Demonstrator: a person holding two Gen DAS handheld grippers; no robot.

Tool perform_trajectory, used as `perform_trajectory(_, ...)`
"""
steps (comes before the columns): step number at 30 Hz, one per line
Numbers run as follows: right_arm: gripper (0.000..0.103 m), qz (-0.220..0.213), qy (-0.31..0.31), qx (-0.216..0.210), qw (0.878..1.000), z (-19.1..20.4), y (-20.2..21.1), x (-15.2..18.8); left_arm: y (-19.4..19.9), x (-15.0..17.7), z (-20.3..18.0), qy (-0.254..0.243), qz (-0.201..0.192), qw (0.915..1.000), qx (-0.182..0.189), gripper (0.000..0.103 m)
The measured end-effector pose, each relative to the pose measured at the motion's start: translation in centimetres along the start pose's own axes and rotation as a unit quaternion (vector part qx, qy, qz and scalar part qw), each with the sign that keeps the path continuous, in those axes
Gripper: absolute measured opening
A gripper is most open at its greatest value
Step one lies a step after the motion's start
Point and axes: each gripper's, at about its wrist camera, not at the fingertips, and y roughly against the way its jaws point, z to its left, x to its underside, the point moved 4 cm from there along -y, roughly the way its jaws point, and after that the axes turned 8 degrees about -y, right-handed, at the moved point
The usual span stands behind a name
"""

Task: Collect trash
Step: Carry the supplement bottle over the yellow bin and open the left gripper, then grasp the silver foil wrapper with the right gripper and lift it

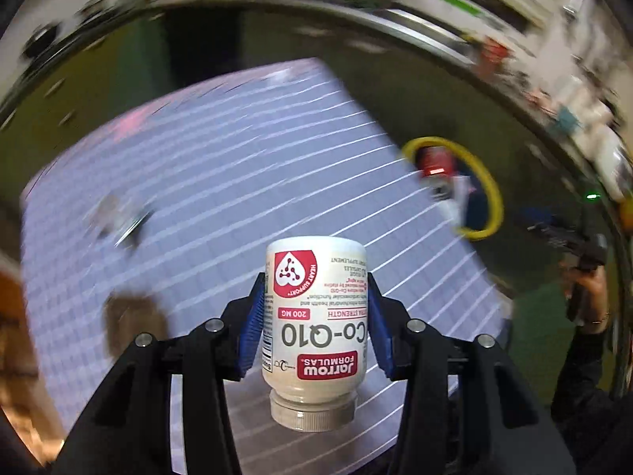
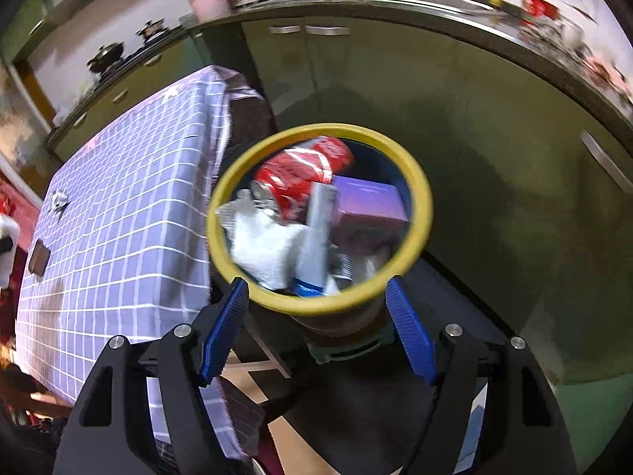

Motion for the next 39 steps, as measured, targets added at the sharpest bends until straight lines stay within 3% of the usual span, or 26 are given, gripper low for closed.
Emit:
perform_trajectory(5,0.072,-0.002,-0.044,0.010,0.999,-4.1,0.5,1.0,-3.6,-6.1,-6.8,-0.077,-0.007,0.9962,0.041,0.045)
perform_trajectory(11,0.072,0.000,-0.082,0.017,0.996,-7.7,0.6,2.5,-10.1,-12.0,-16.5,-0.160,0.007,0.9810,0.108,0.045)
perform_trajectory(16,0.072,0.006,-0.106,0.025,0.994,-10.1,0.8,3.7,-15.7,-14.6,-21.2,-0.180,0.022,0.9751,0.128,0.045)
perform_trajectory(19,0.072,0.001,-0.120,0.030,0.992,-11.4,1.4,4.0,-17.4,-15.4,-22.2,-0.176,0.017,0.9758,0.128,0.053)
perform_trajectory(23,0.072,-0.003,-0.127,0.030,0.991,-12.1,1.7,4.2,-17.3,-16.0,-21.8,-0.158,0.009,0.9784,0.133,0.055)
perform_trajectory(30,0.072,0.005,-0.111,0.016,0.994,-10.5,0.8,3.9,-11.1,-14.0,-17.2,-0.126,-0.030,0.9830,0.130,0.063)
perform_trajectory(33,0.072,0.007,-0.092,0.008,0.996,-8.6,0.6,3.3,-7.8,-11.5,-13.9,-0.098,-0.050,0.9861,0.124,0.064)
perform_trajectory(39,0.072,0.014,-0.005,-0.026,1.000,-0.9,-0.2,0.8,-1.8,-3.7,-6.0,-0.042,-0.096,0.9927,0.060,0.069)
